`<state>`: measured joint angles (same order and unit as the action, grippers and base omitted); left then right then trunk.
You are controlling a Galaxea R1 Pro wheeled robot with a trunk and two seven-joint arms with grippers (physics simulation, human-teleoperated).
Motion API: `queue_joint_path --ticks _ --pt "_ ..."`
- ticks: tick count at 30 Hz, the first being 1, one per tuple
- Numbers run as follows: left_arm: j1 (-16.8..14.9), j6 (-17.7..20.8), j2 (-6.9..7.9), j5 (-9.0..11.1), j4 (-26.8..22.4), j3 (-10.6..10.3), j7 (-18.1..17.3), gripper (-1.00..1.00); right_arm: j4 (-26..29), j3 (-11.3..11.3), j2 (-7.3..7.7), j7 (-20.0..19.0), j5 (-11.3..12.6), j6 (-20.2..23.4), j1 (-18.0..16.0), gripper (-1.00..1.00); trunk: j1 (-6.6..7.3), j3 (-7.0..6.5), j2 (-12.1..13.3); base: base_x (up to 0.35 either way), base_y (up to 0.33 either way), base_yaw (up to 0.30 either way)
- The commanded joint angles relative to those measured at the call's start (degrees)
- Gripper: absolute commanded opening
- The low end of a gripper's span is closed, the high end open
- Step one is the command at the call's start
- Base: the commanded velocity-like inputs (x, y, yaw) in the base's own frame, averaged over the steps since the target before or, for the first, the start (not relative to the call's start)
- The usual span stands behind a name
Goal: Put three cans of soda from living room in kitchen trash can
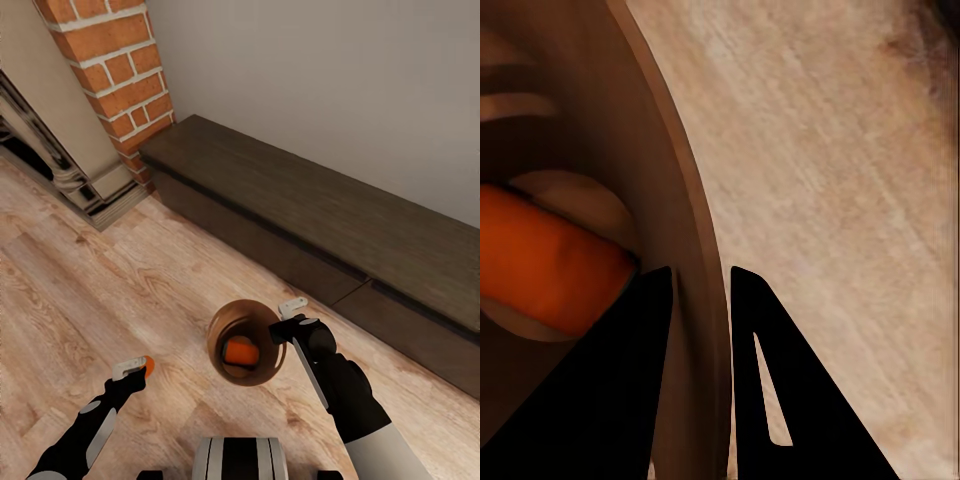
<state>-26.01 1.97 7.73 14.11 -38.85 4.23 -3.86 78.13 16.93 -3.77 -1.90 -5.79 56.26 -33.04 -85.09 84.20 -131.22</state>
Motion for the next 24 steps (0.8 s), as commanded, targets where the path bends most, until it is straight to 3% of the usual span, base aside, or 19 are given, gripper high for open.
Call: queue_joint_path --ticks 1,24 --pt "0.0 0.0 0.00 0.0 0.0 0.0 0.1 -1.00 0.0 0.0 -0.01 0.0 1.1 0.0 0.0 -1.00 0.23 -0.19 0.4 0.000 0.000 0.000" --pt "0.0 0.0 0.00 0.0 0.0 0.0 0.1 -1.00 0.0 0.0 -0.01 0.0 1.1 0.0 0.0 -1.00 5.28 -5.89 9.6 0.000 0.000 0.000"
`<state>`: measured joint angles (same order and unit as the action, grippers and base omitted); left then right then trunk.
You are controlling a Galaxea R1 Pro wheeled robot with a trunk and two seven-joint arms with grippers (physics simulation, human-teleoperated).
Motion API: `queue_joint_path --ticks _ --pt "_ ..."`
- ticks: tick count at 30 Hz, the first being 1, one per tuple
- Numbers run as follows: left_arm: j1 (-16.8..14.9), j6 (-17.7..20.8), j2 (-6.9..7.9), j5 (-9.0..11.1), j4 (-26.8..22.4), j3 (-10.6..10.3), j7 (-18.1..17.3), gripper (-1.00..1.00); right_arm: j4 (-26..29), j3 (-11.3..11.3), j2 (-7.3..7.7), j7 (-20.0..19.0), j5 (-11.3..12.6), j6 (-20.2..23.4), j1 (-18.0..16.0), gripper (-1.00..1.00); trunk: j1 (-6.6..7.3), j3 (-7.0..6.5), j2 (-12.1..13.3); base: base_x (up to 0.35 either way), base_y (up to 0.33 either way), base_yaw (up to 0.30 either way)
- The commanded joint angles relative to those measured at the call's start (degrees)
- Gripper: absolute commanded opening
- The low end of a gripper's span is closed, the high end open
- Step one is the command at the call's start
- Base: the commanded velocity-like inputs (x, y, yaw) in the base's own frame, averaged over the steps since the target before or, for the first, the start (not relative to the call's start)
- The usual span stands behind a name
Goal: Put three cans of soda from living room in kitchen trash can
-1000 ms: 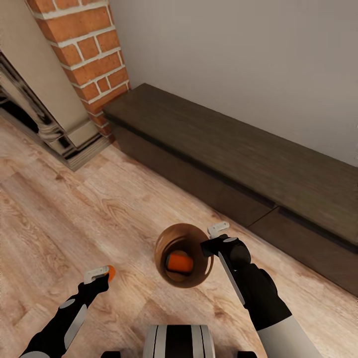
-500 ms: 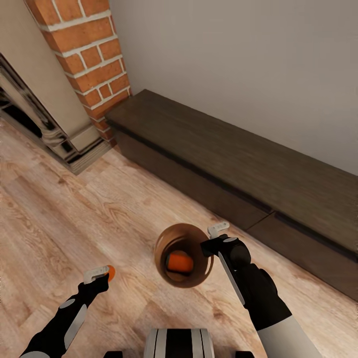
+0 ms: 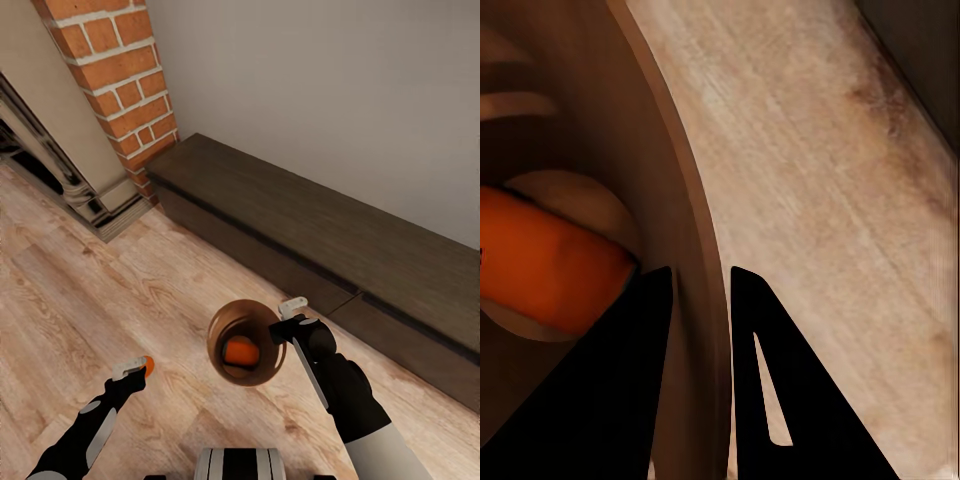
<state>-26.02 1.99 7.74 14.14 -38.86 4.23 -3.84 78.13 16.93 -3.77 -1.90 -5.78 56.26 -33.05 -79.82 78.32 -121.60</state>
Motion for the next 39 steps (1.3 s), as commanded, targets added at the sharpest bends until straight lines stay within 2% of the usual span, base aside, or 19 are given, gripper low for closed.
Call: queue_joint_path --ticks 1,39 --pt "0.0 0.0 0.00 0.0 0.0 0.0 0.0 -1.00 0.0 0.0 -0.01 0.0 1.1 0.0 0.0 -1.00 0.23 -0.28 0.4 0.000 0.000 0.000" --pt "0.0 0.0 0.00 0.0 0.0 0.1 0.1 -1.00 0.0 0.0 -0.01 0.0 1.2 0.0 0.0 -1.00 8.58 -10.63 15.7 0.000 0.000 0.000"
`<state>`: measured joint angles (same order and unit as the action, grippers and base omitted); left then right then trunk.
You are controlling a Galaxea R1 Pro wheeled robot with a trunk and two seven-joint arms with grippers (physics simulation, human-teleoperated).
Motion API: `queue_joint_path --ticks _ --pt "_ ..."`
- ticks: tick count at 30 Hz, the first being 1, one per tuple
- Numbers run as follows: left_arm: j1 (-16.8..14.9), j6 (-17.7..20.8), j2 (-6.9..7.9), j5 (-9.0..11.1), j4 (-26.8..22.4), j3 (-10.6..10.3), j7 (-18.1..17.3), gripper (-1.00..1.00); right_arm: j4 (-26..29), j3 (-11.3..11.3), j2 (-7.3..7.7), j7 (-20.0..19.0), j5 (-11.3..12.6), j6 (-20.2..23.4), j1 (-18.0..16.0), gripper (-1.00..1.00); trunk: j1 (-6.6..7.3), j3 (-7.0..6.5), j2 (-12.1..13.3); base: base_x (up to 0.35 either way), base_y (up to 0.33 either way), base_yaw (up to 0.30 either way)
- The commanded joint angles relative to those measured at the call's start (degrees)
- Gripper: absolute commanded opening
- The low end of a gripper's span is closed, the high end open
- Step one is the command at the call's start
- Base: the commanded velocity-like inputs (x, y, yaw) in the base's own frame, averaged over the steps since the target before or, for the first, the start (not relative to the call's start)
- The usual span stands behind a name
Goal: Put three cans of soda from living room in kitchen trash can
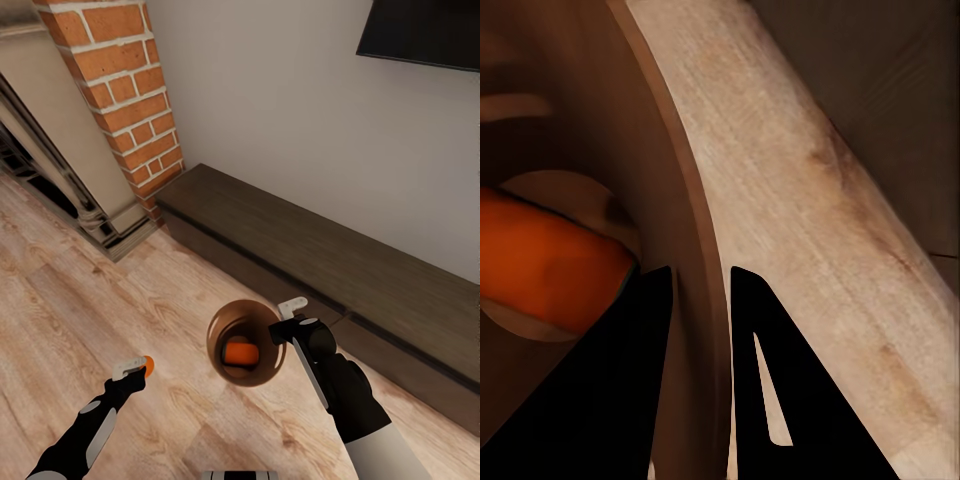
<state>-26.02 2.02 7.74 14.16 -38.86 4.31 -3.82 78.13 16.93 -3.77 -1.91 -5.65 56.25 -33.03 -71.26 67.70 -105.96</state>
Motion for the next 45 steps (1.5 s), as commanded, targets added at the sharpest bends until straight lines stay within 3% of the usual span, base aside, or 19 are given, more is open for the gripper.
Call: queue_joint_path --ticks 1,45 --pt "0.0 0.0 0.00 0.0 0.0 0.0 0.0 -1.00 0.0 0.0 -0.01 0.0 1.1 0.0 0.0 -1.00 0.23 -0.28 0.4 0.000 0.000 0.000" --pt "0.0 0.0 0.00 0.0 0.0 0.0 0.0 -1.00 0.0 0.0 -0.01 0.0 1.0 0.0 0.1 -1.00 9.89 -12.34 18.1 0.000 0.000 0.000"
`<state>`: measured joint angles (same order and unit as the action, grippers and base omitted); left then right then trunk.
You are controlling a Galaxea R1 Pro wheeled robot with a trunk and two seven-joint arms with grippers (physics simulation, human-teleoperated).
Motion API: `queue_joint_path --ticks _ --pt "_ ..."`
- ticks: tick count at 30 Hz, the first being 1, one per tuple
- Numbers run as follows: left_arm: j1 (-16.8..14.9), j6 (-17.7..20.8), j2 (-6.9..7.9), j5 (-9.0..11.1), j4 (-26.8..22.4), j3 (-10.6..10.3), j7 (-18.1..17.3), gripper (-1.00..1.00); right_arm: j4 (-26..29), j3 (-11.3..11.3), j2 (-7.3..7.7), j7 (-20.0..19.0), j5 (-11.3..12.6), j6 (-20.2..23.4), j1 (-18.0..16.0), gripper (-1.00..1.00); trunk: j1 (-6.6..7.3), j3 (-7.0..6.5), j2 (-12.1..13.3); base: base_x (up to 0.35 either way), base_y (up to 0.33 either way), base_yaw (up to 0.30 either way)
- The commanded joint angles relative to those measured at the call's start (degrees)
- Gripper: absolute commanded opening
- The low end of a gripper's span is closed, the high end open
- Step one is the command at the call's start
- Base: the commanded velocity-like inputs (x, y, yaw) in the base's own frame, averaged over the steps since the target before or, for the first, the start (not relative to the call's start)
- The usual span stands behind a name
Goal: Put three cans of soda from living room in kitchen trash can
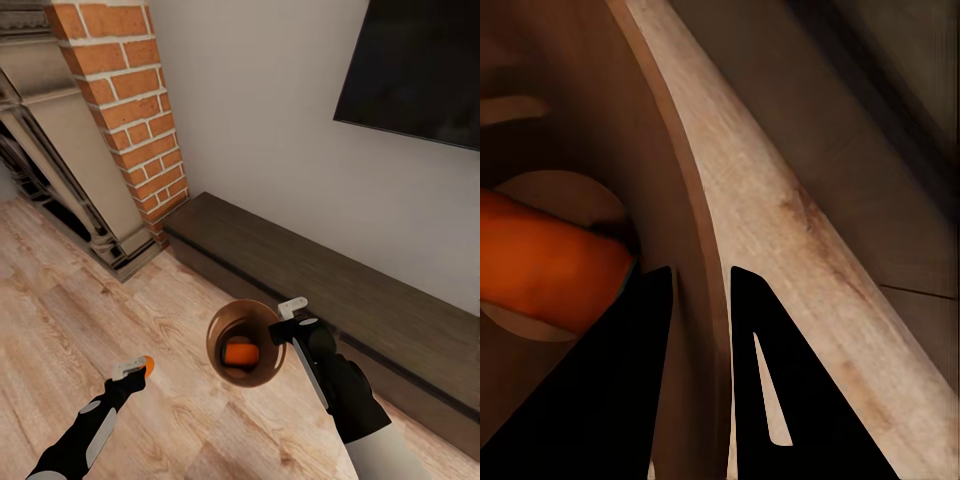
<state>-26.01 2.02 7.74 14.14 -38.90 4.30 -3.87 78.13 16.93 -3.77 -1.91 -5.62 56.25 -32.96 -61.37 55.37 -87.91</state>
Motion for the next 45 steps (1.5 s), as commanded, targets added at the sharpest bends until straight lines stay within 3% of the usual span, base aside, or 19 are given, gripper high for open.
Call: queue_joint_path --ticks 1,14,23,25,28,32,33,36,37,42,45 --pt "0.0 0.0 0.00 0.0 0.0 0.0 0.0 -1.00 0.0 0.0 -0.01 0.0 1.0 0.0 0.0 -1.00 0.23 -0.28 0.4 0.000 0.000 0.000" --pt "0.0 0.0 0.00 0.0 -0.1 0.0 0.0 -1.00 0.0 0.0 -0.01 -0.1 1.0 0.0 0.0 -1.00 3.08 -3.85 5.6 0.000 0.000 0.000" --pt "0.1 0.1 0.03 0.1 -2.6 0.2 -0.4 -1.00 -0.2 -0.1 0.01 0.0 1.0 0.0 0.0 -1.00 3.08 -4.19 5.6 0.000 0.000 0.000" --pt "0.1 0.4 0.35 0.2 -3.8 0.4 -2.4 -1.00 -0.3 -0.1 0.05 0.0 1.0 0.0 0.1 -1.00 3.08 -4.20 5.6 0.000 0.000 0.000" --pt "0.1 1.5 2.38 0.4 -4.6 0.5 -9.0 -1.00 -0.9 -0.1 0.06 0.0 1.0 0.0 0.1 -1.00 3.08 -4.20 5.6 0.000 0.000 0.000" --pt "0.1 7.8 5.55 0.5 -6.2 2.2 -21.7 -1.00 -2.8 -0.1 0.05 0.0 0.9 -0.1 0.1 -1.00 3.08 -4.20 5.6 0.000 0.000 0.000" --pt "0.1 11.4 6.80 0.4 -7.4 4.9 -27.4 -1.00 -3.7 -0.1 0.04 0.1 0.9 -0.1 0.1 -1.00 3.08 -4.20 5.6 0.000 0.000 0.000" --pt "0.1 16.5 9.07 0.4 -9.2 9.6 -35.5 -1.00 -5.2 -0.1 0.05 0.1 0.9 -0.2 0.1 -1.00 3.08 -4.20 5.6 0.000 0.000 0.000" --pt "0.1 22.1 12.37 0.4 -10.3 11.9 -45.4 -1.00 -6.6 -0.1 0.02 0.1 0.9 -0.3 0.1 -1.00 3.08 -4.20 5.6 0.000 0.000 0.000" --pt "0.1 26.6 15.33 0.3 -10.6 12.7 -59.9 -1.00 -7.2 -0.1 0.03 0.1 0.9 -1.7 0.1 -1.00 3.08 -4.20 5.6 0.000 0.000 0.000" --pt "0.1 28.9 16.27 0.2 -10.6 12.8 -67.2 -1.00 -7.3 -0.1 0.00 0.2 0.9 -1.9 0.1 -1.00 3.08 -4.20 5.6 0.000 0.000 0.000"
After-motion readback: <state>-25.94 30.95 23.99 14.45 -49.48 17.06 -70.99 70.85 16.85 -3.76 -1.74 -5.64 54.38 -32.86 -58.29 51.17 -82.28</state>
